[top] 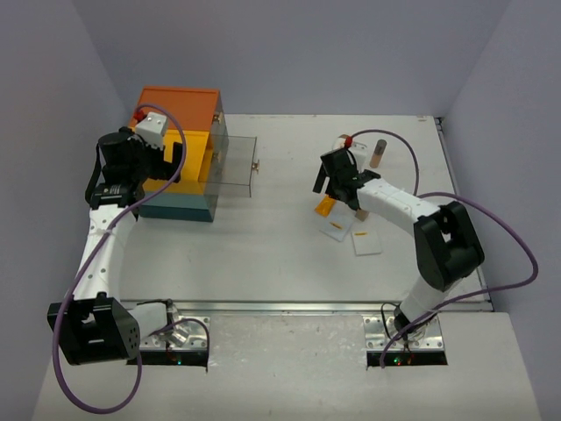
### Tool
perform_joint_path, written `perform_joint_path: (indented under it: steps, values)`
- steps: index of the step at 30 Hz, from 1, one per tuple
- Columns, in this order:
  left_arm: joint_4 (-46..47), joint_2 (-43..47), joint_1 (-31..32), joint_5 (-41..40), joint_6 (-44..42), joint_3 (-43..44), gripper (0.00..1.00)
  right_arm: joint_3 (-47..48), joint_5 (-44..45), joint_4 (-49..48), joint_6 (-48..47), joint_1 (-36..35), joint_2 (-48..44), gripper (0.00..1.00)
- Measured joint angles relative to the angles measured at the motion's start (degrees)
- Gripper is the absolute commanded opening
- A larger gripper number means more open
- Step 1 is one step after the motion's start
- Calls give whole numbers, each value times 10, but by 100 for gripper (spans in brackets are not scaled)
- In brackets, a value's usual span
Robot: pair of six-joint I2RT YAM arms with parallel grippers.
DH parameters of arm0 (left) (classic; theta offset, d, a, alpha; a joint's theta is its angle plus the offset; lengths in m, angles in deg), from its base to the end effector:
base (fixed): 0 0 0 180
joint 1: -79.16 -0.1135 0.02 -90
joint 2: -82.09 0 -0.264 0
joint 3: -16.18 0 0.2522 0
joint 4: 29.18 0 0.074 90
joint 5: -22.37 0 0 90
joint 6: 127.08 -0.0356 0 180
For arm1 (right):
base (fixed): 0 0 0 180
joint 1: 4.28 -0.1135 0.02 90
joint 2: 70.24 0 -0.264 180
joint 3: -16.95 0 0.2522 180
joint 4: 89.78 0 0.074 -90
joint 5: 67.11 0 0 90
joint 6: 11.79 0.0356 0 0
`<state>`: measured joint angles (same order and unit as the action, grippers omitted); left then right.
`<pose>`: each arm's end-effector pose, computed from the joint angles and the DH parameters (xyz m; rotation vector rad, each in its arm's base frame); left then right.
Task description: Organize the makeup
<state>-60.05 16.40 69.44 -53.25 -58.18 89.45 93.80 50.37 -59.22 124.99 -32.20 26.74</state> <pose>0.2587 0.0353 0.3445 0.3560 1.9328 0.1044 0.3220 0.1521 0.2071 0.5798 2.2546 0.0517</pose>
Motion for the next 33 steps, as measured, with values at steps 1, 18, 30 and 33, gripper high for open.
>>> perform_joint_path:
  steps: [1,18,30,33]
  values:
    - [2,0,0,0,0,-3,100,14,4,2,0,-4,17,93]
    - [23,0,0,-2,-9,-22,100,109,20,5,46,2,179,88]
    - [25,0,0,-2,-9,-23,100,124,6,12,42,19,215,36]
    - [25,0,0,-2,-9,-23,100,121,-11,-4,26,23,214,6]
